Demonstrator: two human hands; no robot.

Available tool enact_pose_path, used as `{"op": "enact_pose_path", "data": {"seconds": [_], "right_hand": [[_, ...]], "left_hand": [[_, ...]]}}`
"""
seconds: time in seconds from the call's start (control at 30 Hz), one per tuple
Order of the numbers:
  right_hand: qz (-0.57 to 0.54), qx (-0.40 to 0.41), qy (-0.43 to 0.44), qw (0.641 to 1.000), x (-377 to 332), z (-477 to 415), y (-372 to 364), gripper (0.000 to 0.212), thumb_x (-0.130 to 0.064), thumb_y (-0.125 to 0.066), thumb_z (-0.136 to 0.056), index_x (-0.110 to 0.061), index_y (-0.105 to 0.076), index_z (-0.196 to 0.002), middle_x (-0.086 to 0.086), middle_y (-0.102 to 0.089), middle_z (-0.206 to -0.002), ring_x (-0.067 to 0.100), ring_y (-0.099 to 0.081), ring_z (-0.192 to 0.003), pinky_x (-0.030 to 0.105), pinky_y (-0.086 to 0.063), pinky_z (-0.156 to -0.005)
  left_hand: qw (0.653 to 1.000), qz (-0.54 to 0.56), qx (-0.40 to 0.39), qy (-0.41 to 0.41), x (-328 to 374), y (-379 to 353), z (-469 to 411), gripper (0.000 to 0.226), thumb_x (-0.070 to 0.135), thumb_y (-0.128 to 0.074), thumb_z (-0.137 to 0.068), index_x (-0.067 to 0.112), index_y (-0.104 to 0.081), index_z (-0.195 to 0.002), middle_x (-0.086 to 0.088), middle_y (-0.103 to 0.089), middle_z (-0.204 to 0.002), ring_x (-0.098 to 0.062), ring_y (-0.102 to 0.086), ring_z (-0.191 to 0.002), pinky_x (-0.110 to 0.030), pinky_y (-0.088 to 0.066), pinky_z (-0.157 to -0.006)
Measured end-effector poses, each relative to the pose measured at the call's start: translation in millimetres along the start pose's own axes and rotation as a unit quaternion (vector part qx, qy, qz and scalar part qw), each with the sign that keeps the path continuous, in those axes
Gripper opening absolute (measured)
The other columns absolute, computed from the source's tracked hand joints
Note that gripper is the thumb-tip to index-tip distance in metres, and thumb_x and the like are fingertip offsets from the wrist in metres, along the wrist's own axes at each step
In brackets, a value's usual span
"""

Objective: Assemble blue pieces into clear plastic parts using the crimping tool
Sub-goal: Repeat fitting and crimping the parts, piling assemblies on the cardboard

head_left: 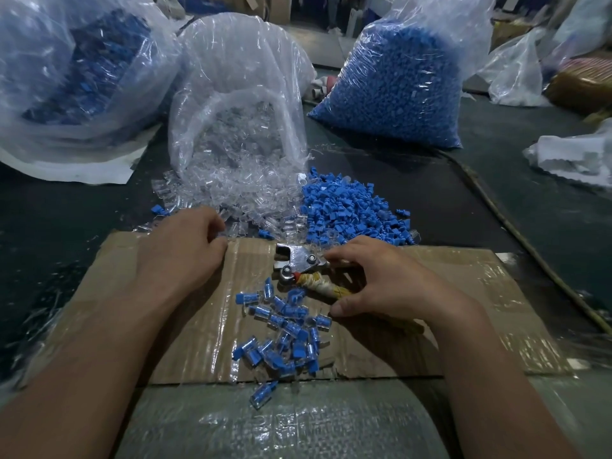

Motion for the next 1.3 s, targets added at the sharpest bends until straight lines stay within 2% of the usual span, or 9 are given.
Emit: {"op": "enact_pose_path", "data": {"seconds": [0.2,0.4,0.57,0.7,0.8,0.9,1.07,1.17,1.3], "right_hand": [[-0.002,-0.003,0.001,1.0,1,1,0,0.078,-0.046,-0.076,-0.066,-0.039,-0.038,-0.134,-0.018,-0.037,-0.105,0.003,-0.034,-0.101,0.027,-0.03,-0.078],[-0.004,-0.001,0.005,1.0,2,0,0,0.078,-0.046,-0.076,-0.066,-0.039,-0.039,-0.134,-0.02,-0.036,-0.104,0.003,-0.034,-0.1,0.024,-0.029,-0.073],[-0.011,0.004,0.012,1.0,3,0,0,0.078,-0.046,-0.076,-0.066,-0.038,-0.039,-0.134,-0.02,-0.036,-0.104,0.003,-0.035,-0.101,0.023,-0.029,-0.074],[-0.028,0.004,0.021,0.999,5,2,0,0.069,-0.054,-0.068,-0.071,-0.037,-0.041,-0.132,-0.021,-0.038,-0.104,-0.001,-0.036,-0.096,0.014,-0.026,-0.069],[-0.072,0.065,0.032,0.995,-1,2,4,0.054,-0.053,-0.065,-0.074,-0.034,-0.051,-0.123,-0.022,-0.044,-0.099,-0.004,-0.041,-0.09,0.013,-0.028,-0.068],[-0.114,0.194,0.065,0.972,-16,4,10,0.042,-0.042,-0.066,-0.077,-0.027,-0.057,-0.116,-0.028,-0.044,-0.09,-0.014,-0.043,-0.084,0.007,-0.032,-0.068],[-0.165,0.263,0.147,0.939,-49,9,4,0.037,-0.029,-0.072,-0.075,-0.017,-0.062,-0.108,-0.016,-0.055,-0.088,0.002,-0.055,-0.081,0.015,-0.045,-0.075],[-0.196,0.265,0.156,0.931,-56,8,-1,0.04,-0.027,-0.075,-0.073,-0.015,-0.061,-0.108,-0.015,-0.055,-0.087,0.001,-0.055,-0.08,0.015,-0.045,-0.074],[-0.193,0.281,0.149,0.928,-62,6,-6,0.021,-0.018,-0.074,-0.075,-0.013,-0.065,-0.094,-0.008,-0.062,-0.081,0.006,-0.059,-0.075,0.02,-0.049,-0.072]], "left_hand": [[0.999,-0.027,-0.028,-0.03,2,-5,0,0.035,0.026,-0.054,-0.09,0.026,-0.055,-0.125,-0.006,-0.058,-0.114,-0.024,-0.054,-0.103,-0.039,-0.046,-0.083],[0.999,-0.008,-0.004,-0.043,4,-3,1,0.021,0.028,-0.058,-0.089,0.024,-0.066,-0.108,-0.005,-0.062,-0.102,-0.021,-0.055,-0.093,-0.033,-0.042,-0.074],[0.997,0.057,0.027,-0.053,8,2,6,0.017,0.021,-0.063,-0.086,0.019,-0.07,-0.101,-0.006,-0.067,-0.093,-0.017,-0.053,-0.081,-0.036,-0.046,-0.078],[0.988,0.144,0.054,-0.02,3,5,10,0.011,0.015,-0.067,-0.082,0.02,-0.071,-0.091,0.004,-0.065,-0.08,-0.011,-0.057,-0.075,-0.025,-0.042,-0.074],[0.955,0.29,0.049,0.031,2,7,14,0.012,0.009,-0.068,-0.08,0.02,-0.068,-0.078,0.003,-0.065,-0.07,-0.005,-0.06,-0.059,-0.016,-0.045,-0.054],[0.89,0.448,0.021,0.085,9,9,19,0.014,0.003,-0.067,-0.078,0.016,-0.065,-0.072,-0.003,-0.065,-0.061,-0.004,-0.06,-0.046,-0.015,-0.046,-0.04],[0.851,0.518,-0.037,0.082,35,13,31,0.013,0.002,-0.066,-0.077,0.011,-0.063,-0.069,-0.001,-0.068,-0.057,-0.012,-0.065,-0.049,-0.017,-0.048,-0.042],[0.837,0.54,-0.058,0.075,47,7,41,0.016,-0.001,-0.066,-0.077,0.011,-0.061,-0.067,-0.003,-0.066,-0.054,-0.011,-0.063,-0.047,-0.019,-0.05,-0.043],[0.791,0.598,-0.082,0.1,43,-6,50,0.013,-0.002,-0.063,-0.078,0.008,-0.059,-0.07,-0.005,-0.067,-0.057,-0.014,-0.065,-0.051,-0.02,-0.051,-0.045]]}}
Point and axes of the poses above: each hand's wrist, its own z-axis away from the middle knuckle, its own y-axis out of the back of the hand, x = y × z, the point moved 4 cm from there along -z, towards the middle knuckle
